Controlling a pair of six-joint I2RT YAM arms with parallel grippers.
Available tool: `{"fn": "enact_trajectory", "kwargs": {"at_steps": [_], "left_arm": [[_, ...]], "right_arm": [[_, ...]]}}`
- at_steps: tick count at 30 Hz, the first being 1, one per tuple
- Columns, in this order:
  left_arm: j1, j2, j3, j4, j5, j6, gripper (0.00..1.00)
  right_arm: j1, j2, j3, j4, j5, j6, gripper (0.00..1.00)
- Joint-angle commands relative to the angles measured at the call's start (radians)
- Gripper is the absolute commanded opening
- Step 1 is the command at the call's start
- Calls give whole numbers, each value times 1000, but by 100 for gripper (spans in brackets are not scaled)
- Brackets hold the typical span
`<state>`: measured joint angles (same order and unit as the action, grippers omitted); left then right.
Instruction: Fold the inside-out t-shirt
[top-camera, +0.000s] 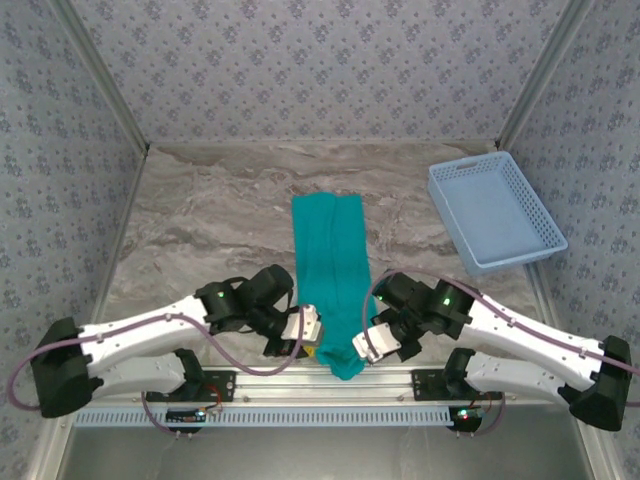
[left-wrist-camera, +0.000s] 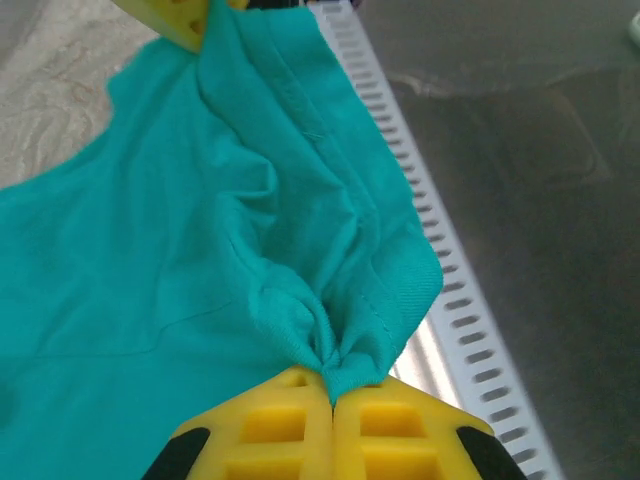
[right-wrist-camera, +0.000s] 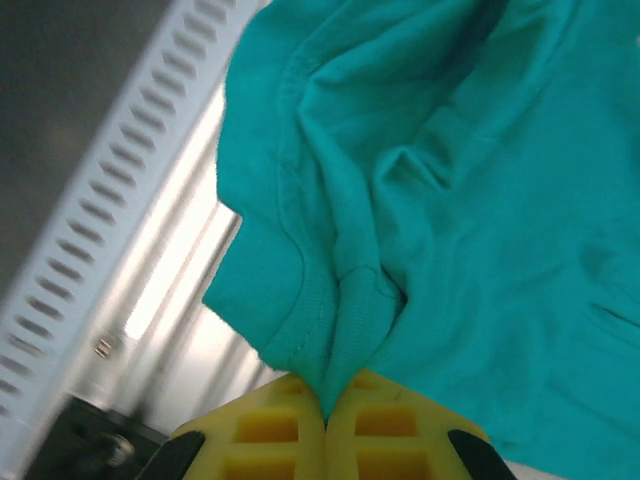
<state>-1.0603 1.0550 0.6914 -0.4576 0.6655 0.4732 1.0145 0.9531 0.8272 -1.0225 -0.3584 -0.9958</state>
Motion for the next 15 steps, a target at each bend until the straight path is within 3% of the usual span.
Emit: {"fn": "enact_trajectory", "kwargs": {"at_steps": [1,7,10,15], "left_arm": [[55,-84,60,-64,5,-213,1],[361,-98,116,-92,125,-240,0],[448,-39,161,-137,169,-185,0],[553,122,285,-208,245,-104,0]], "right_arm": [[-58,61,89,-94,-133,204,0],[-363,185,189,-41,-313,233,0],[-494,214,223,23,-404,268,0],[-612,315,314,88,-414,340,0]]}}
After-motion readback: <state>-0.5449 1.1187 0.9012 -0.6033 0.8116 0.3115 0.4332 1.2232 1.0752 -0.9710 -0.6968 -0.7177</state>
